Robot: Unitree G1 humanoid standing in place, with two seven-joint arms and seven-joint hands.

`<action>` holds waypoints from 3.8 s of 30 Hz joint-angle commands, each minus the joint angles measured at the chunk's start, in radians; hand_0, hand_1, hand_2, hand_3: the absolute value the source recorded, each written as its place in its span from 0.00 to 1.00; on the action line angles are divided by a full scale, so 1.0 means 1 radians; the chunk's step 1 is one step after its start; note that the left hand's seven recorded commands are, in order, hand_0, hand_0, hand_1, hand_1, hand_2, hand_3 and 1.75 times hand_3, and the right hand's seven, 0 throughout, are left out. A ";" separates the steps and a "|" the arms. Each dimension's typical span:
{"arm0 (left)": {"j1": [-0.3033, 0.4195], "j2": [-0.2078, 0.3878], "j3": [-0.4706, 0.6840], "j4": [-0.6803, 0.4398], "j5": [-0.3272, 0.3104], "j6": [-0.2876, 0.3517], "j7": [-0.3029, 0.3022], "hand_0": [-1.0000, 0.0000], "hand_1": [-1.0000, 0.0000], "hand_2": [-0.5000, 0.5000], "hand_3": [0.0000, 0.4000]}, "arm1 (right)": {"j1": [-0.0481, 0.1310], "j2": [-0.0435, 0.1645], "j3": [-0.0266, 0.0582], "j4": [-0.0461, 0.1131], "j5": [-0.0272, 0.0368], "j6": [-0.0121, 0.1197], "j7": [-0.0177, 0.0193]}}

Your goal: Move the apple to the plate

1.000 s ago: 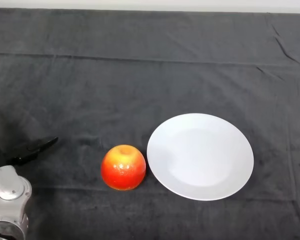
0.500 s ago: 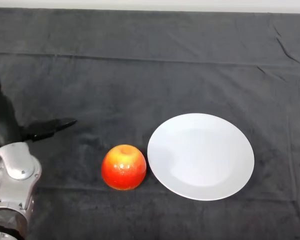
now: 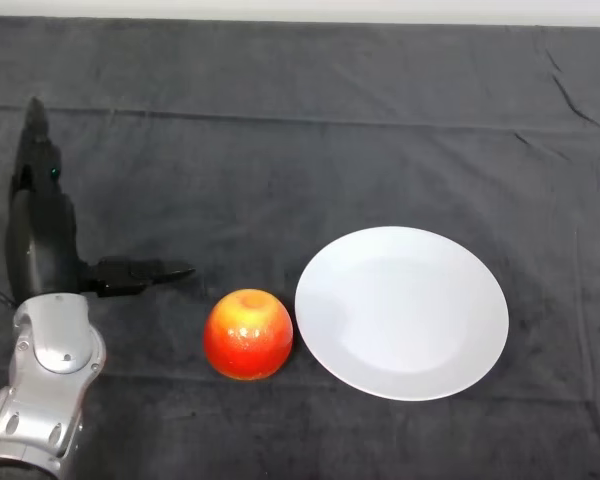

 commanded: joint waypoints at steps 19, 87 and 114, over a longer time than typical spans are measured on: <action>0.058 0.056 -0.179 -0.204 0.096 0.217 -0.101 1.00 1.00 0.50 0.00 | 0.017 -0.023 -0.0175 -0.007 0.0055 -0.002 0.0013; -0.017 0.040 -0.230 -0.090 0.122 0.154 -0.065 0.00 0.00 0.50 1.00 | 0.018 -0.022 -0.0168 -0.010 0.0091 -0.001 -0.0017; -0.120 -0.006 -0.313 -0.014 0.111 0.122 -0.016 0.00 0.00 0.50 1.00 | 0.018 -0.022 -0.0165 -0.009 0.0097 -0.001 -0.0016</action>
